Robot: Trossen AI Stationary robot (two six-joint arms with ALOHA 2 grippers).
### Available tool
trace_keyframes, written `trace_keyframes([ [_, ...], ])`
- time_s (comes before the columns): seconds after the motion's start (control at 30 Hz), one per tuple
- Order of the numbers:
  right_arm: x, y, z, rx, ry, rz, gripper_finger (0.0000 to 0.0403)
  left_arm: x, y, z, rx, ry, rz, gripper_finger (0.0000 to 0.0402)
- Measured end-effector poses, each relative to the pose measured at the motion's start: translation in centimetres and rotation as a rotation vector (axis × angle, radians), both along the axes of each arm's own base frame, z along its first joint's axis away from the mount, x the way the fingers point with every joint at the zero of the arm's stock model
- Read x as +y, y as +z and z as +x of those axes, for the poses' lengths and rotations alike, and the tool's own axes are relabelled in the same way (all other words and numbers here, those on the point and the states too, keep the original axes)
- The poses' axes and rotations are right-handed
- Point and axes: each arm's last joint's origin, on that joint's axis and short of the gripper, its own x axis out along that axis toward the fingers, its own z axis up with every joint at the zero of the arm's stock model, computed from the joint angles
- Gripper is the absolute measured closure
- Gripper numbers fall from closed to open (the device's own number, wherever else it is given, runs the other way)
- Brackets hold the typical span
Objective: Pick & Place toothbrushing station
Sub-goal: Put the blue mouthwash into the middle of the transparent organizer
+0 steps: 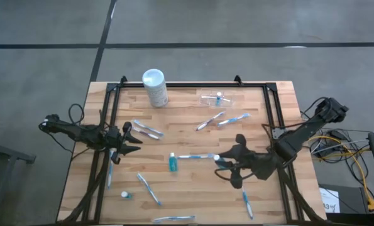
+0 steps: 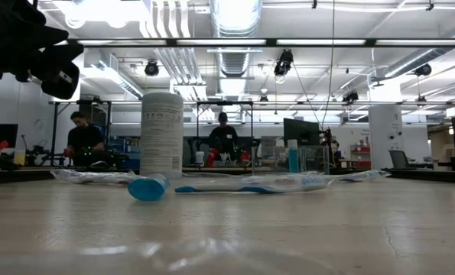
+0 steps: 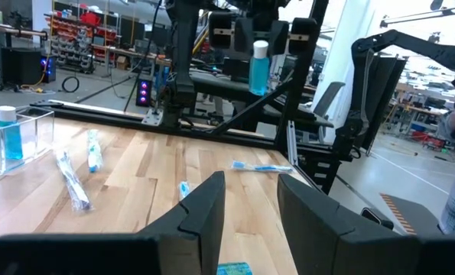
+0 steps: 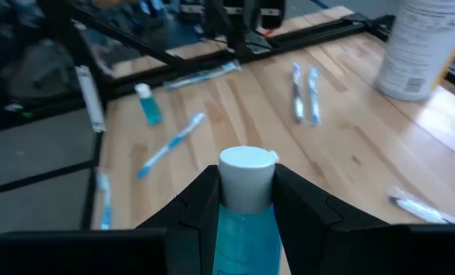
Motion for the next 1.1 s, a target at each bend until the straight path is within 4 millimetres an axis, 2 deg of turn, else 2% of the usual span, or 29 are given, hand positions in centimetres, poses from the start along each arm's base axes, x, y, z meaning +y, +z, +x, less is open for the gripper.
trace_keyframes([
  [0.33,-2.0,2.1,-2.1,-0.155,0.067,-0.012,0.0303,0.0,0.0,0.0,0.001,0.0,0.0,0.0275],
  [0.53,-3.9,1.1,-3.0,-0.175,0.049,-0.002,0.0303,0.0,0.0,0.0,0.001,0.0,0.0,0.0275],
  [0.77,-6.1,-0.1,-3.6,-0.293,0.071,0.016,0.0303,0.0,0.0,0.0,0.002,0.0,0.0,0.0275],
  [1.1,-9.1,-0.6,-3.0,-0.292,0.026,-0.041,0.0303,0.0,0.0,0.0,0.001,0.0,0.001,0.0275],
])
